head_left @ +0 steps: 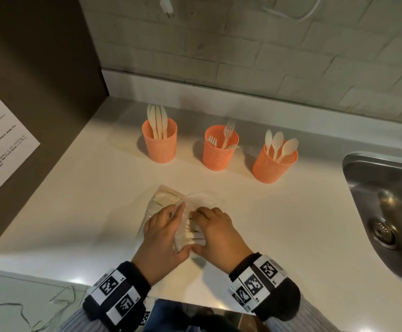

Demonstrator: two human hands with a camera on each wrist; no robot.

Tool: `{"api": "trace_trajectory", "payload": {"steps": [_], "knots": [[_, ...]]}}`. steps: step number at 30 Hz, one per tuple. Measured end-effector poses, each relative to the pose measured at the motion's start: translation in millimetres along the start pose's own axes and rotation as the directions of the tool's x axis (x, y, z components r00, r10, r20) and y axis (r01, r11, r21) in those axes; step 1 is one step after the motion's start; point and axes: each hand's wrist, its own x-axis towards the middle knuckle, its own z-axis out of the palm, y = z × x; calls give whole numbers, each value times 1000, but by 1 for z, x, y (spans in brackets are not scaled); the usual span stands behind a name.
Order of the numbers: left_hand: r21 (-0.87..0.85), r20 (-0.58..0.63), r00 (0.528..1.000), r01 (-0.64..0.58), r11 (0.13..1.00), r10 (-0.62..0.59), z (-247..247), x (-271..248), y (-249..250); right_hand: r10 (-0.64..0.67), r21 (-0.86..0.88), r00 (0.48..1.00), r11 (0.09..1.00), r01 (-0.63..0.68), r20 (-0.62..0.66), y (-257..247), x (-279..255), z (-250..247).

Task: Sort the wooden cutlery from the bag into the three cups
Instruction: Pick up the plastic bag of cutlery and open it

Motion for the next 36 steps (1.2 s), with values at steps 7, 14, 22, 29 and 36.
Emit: {"api": "trace_trajectory", "payload": {"steps": [7, 14, 22, 29, 36], "knots": [[-75, 45, 999, -27, 997, 31, -9, -8, -3, 38, -173, 995, 985, -23, 87, -28, 9, 9], [-122, 11, 998, -58, 991, 60, -6, -6, -4, 87, -145, 989, 987, -69, 118, -31, 16, -1], [-98, -32, 999, -39, 994, 36, -8, -7, -14, -39, -295, 988, 952, 82, 146, -23, 20, 9], [-46, -96, 995, -17, 999, 12, -13, -5, -15, -277, -587, 957, 789, 178, -82, 2, 13, -12], [-79, 8, 998, -54, 995, 55, -8, -6, -8, -187, -609, 955, 793, 8, -230, 23, -6, -10]]}}
